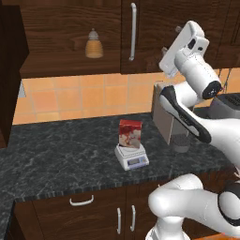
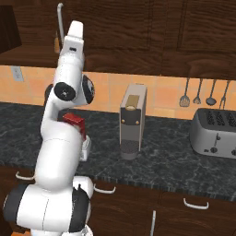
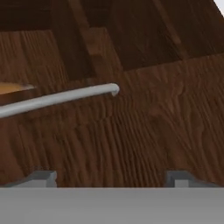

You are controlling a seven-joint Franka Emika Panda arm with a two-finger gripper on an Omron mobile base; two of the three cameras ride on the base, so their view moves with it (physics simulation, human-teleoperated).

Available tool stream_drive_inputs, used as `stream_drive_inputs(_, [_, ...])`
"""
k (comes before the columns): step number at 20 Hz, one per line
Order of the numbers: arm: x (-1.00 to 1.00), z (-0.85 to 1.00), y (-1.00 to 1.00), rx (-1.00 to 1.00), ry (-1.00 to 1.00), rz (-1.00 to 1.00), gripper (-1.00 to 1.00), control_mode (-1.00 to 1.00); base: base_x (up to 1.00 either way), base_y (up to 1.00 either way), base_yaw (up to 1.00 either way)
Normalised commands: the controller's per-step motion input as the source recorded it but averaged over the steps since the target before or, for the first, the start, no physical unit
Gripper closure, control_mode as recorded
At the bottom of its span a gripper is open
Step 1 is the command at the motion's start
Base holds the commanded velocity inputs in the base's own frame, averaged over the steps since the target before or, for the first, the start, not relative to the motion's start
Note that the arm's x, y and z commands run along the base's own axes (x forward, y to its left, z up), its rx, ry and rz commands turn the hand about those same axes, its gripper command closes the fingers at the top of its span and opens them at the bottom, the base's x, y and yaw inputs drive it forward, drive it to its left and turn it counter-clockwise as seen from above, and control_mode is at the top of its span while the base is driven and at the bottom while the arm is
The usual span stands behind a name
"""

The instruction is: Pick the cereal and place it on the digital scale for weighing, and close the cabinet.

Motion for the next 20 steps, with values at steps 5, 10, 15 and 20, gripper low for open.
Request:
stream_drive_inputs(5, [-1.00, -0.03, 0.81, 0.03, -0.10, 0.14, -1.00, -1.00, 0.00, 0.00, 0.00])
stream_drive_inputs(10, [-0.81, -0.07, 1.00, 0.00, -0.02, 0.24, -1.00, -1.00, 0.00, 0.00, 0.00])
stream_drive_inputs(15, [-0.05, -0.42, 1.00, 0.08, -0.04, 0.13, -1.00, -1.00, 0.00, 0.00, 0.00])
stream_drive_inputs(20, [-0.04, -0.50, 1.00, 0.08, -0.02, 0.08, -1.00, -1.00, 0.00, 0.00, 0.00])
